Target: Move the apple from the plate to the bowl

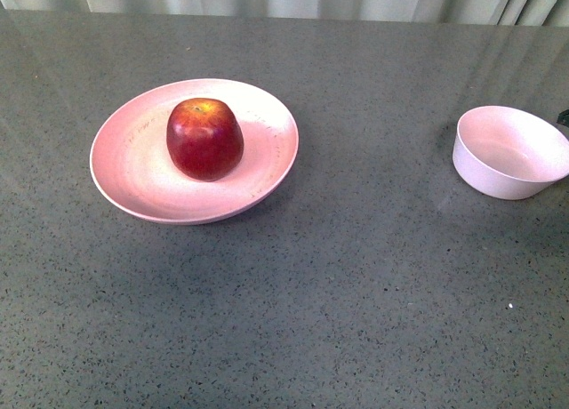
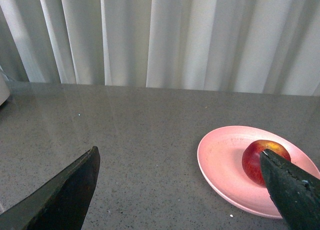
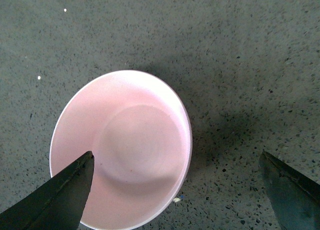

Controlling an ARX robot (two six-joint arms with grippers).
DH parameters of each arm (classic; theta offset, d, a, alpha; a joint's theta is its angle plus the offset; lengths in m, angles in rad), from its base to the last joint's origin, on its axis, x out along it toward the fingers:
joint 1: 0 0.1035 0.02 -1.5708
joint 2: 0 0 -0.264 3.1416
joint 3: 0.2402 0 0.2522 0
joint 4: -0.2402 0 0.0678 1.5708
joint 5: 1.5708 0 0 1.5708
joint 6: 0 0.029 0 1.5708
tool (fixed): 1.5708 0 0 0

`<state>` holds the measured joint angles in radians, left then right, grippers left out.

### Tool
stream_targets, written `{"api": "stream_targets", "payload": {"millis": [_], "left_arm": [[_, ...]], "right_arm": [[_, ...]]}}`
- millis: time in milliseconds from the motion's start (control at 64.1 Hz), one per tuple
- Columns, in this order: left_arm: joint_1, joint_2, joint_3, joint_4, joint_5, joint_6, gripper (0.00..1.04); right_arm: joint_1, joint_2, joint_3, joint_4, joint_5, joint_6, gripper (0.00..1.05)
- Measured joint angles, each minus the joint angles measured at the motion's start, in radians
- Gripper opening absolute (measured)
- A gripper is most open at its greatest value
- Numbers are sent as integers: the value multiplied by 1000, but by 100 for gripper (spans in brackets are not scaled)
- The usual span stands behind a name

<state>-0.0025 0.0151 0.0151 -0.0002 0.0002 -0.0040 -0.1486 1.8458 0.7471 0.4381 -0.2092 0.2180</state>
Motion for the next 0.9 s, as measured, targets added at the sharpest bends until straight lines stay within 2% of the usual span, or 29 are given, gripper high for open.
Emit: {"api": "stream_targets", "payload": {"millis": [374, 904], "left_arm": [[0, 0, 0, 0, 0, 0, 96], [0, 0, 0, 0, 0, 0, 96]], "right_arm": [[31, 92, 81, -61, 31, 1, 94], [73, 142, 153, -109, 52, 1, 16]]}}
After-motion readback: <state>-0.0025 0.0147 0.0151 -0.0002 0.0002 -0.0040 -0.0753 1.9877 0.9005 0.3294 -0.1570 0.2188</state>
